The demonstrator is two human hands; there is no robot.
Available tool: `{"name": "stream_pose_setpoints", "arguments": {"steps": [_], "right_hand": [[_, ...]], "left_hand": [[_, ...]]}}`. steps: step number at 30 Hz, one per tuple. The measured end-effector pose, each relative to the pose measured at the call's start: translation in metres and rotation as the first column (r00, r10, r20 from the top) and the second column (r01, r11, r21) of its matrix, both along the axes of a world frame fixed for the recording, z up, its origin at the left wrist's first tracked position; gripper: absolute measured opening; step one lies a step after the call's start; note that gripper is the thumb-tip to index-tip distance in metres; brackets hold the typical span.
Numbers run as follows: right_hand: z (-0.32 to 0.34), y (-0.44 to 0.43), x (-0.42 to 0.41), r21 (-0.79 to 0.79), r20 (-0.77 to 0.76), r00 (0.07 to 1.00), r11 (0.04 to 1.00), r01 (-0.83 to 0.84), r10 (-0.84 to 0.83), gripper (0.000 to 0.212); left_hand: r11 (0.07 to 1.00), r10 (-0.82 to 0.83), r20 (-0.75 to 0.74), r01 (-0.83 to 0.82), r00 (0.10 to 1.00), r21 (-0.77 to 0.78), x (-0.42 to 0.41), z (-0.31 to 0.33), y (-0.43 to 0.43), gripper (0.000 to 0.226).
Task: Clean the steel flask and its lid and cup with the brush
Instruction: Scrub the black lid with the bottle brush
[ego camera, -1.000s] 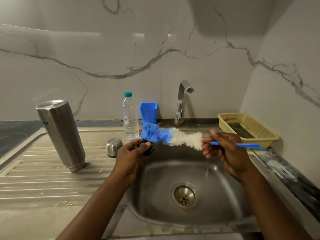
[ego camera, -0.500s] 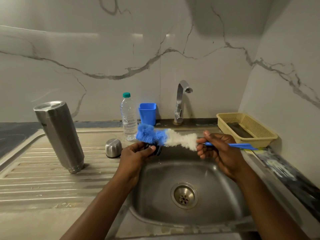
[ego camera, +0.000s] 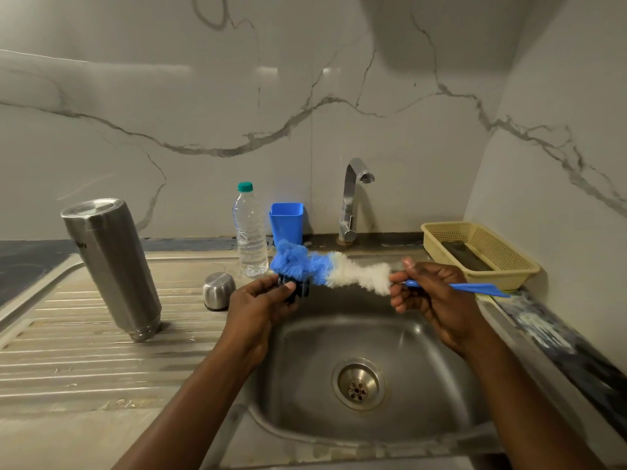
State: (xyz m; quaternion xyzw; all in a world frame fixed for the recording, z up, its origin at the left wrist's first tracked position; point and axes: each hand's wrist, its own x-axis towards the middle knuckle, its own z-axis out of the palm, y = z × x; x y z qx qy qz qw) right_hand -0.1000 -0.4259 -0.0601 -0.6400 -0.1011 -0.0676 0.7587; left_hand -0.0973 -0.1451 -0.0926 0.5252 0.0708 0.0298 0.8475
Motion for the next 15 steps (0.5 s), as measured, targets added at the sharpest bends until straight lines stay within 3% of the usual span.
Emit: {"name": "stream_pose_setpoints", "arguments": {"steps": [6, 10, 15], "right_hand": [[-0.001, 0.003, 0.002, -0.052, -0.001, 1.0, 0.999, -0.003, 0.002, 0.036], [0.005, -0.008, -0.001, 0.047, -0.001, 1.0, 0.999, -0.008, 0.008, 0.039], [-0.003, 0.014, 0.0, -0.045, -0.009, 0.998, 0.997, -0.066, 0.065, 0.035]], "left_hand": [[0.999, 0.012, 0.022, -0.013, 1.0, 0.043, -0.002, 0.002, 0.003, 0.046], [0.999, 0.023, 0.008, -0.023, 1.0, 0.041, 0.001, 0.0, 0.007, 0.036], [0.999, -0.002, -0.008, 0.002, 1.0, 0.047, -0.001, -0.002, -0.001, 0.037]]}}
